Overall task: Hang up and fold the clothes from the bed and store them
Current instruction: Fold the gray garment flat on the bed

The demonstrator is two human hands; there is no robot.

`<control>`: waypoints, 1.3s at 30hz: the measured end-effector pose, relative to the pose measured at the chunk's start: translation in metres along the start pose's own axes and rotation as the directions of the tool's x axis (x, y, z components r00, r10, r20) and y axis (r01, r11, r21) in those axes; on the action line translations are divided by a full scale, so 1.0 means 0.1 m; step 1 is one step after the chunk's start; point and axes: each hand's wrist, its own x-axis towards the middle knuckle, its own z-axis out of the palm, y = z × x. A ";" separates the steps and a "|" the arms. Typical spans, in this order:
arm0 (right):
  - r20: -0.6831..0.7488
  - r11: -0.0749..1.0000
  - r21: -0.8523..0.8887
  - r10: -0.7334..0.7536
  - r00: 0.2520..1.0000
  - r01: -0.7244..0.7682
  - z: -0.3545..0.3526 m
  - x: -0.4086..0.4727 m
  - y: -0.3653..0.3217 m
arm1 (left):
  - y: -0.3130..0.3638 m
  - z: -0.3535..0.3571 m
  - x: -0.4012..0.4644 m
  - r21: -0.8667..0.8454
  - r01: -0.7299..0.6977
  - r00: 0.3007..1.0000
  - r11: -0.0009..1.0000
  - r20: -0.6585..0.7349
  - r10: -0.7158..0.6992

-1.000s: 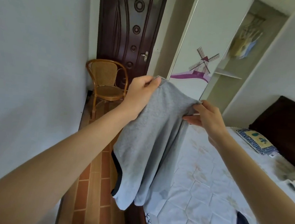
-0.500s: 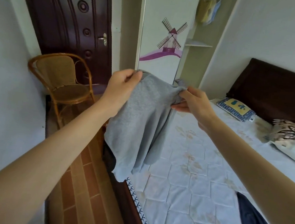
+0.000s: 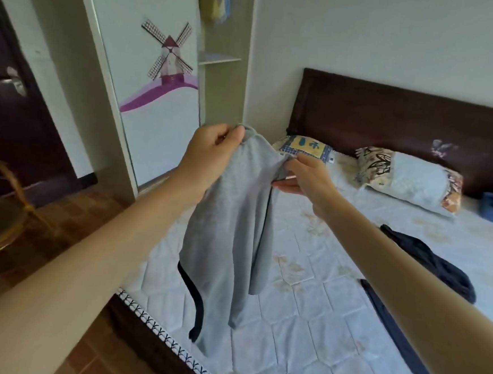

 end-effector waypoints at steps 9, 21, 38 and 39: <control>-0.039 0.994 0.033 0.103 0.994 -0.101 -0.33 0.23 0.16 | -0.15 0.76 0.56 -0.197 0.131 0.991 0.972 0.011 -0.131; -0.025 0.895 -0.435 0.100 0.995 -0.101 -0.86 -0.43 0.48 | 0.48 1.67 0.85 -0.593 0.052 0.990 0.804 -0.075 -0.120; -0.404 0.869 -0.486 -0.320 0.857 0.095 -1.24 -0.08 -0.01 | -0.33 1.43 0.94 -0.425 0.246 0.914 0.871 -0.197 -0.355; -0.371 0.858 -0.499 -0.336 0.866 0.119 -1.21 -0.06 -0.07 | -0.45 1.40 0.92 -0.369 0.299 0.907 0.880 -0.178 -0.383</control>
